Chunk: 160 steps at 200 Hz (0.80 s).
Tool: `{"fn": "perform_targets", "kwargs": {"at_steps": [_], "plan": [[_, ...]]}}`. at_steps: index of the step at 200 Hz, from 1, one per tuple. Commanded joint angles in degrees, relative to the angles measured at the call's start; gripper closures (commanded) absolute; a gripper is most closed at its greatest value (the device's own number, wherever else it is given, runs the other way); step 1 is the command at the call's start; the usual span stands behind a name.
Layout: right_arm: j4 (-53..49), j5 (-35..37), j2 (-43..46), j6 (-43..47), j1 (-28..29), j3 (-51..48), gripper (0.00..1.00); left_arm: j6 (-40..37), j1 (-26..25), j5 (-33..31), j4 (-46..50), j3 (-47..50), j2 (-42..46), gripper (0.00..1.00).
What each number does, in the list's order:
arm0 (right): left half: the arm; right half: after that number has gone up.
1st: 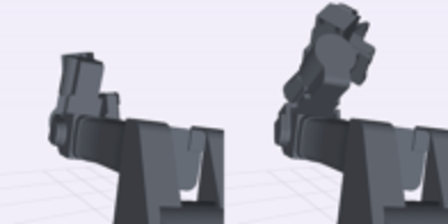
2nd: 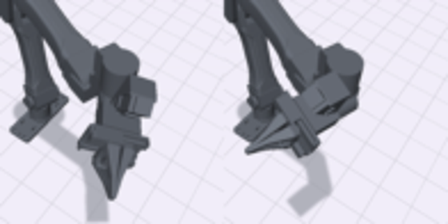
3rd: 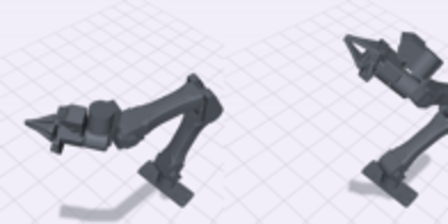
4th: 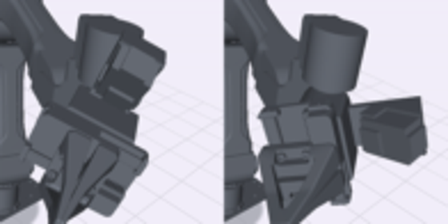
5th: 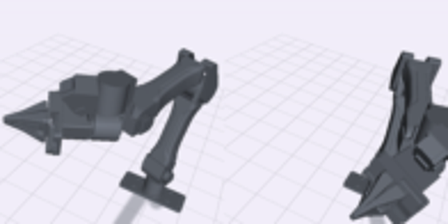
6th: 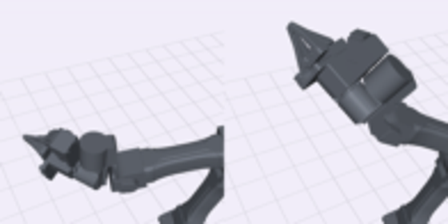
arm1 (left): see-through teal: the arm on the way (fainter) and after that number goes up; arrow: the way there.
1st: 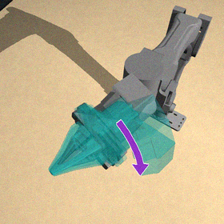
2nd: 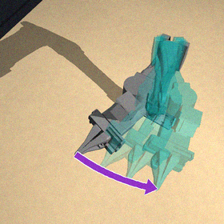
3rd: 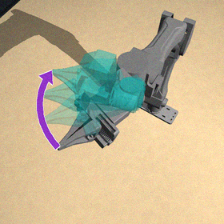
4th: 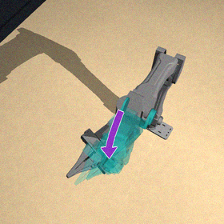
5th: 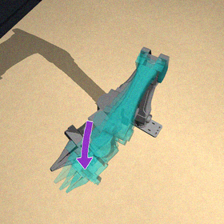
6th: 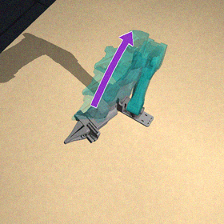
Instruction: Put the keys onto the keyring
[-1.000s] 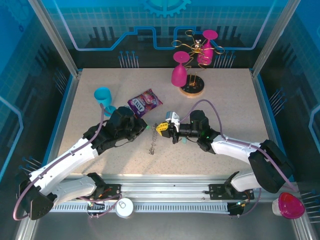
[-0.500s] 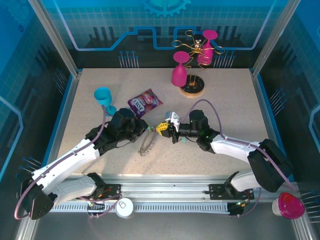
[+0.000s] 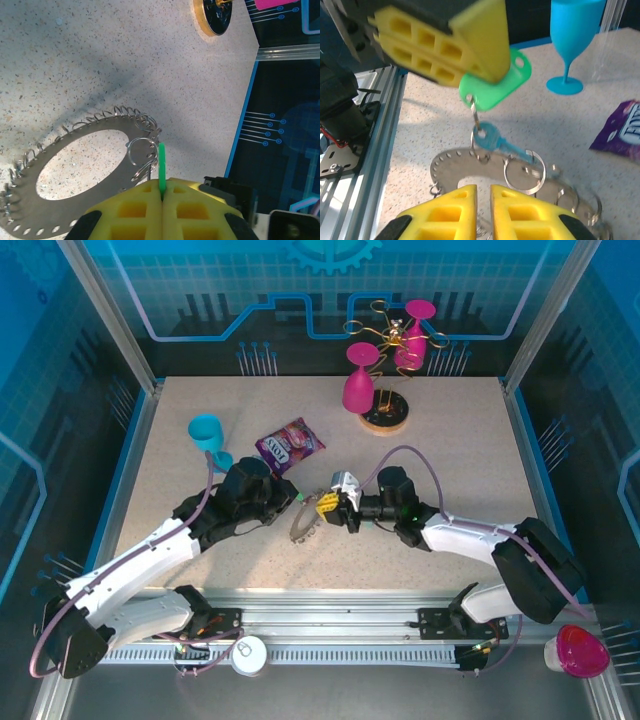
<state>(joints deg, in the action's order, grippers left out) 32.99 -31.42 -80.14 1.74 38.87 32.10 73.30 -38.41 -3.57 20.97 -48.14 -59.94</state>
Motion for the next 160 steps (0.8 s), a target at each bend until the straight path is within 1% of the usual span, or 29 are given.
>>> {"fn": "perform_targets", "kwargs": {"at_steps": [1, 35, 62, 109, 160], "plan": [[0.4, 1.3, 1.31, -0.81, 2.04, -2.09, 0.83, 2.12, -0.03, 1.15, -2.58, 1.25, -0.32, 1.0], [5.63, 3.47, -1.29, -1.82, 3.22, -2.43, 0.78, 2.62, -0.6, 1.45, -2.96, 0.8, -1.53, 1.0], [9.38, 4.73, -3.52, -2.28, 4.09, -1.74, 0.76, 3.05, -1.12, 0.92, -2.6, 0.71, -1.47, 1.0], [12.15, 6.97, -5.62, -2.58, 4.99, -1.07, 0.75, 3.66, -1.73, 0.93, -2.69, 0.81, -1.58, 1.0], [11.91, 10.6, -5.03, -1.01, 5.2, -1.64, 0.74, 3.62, -1.78, 0.92, -2.69, 0.74, -1.58, 1.0]]}}
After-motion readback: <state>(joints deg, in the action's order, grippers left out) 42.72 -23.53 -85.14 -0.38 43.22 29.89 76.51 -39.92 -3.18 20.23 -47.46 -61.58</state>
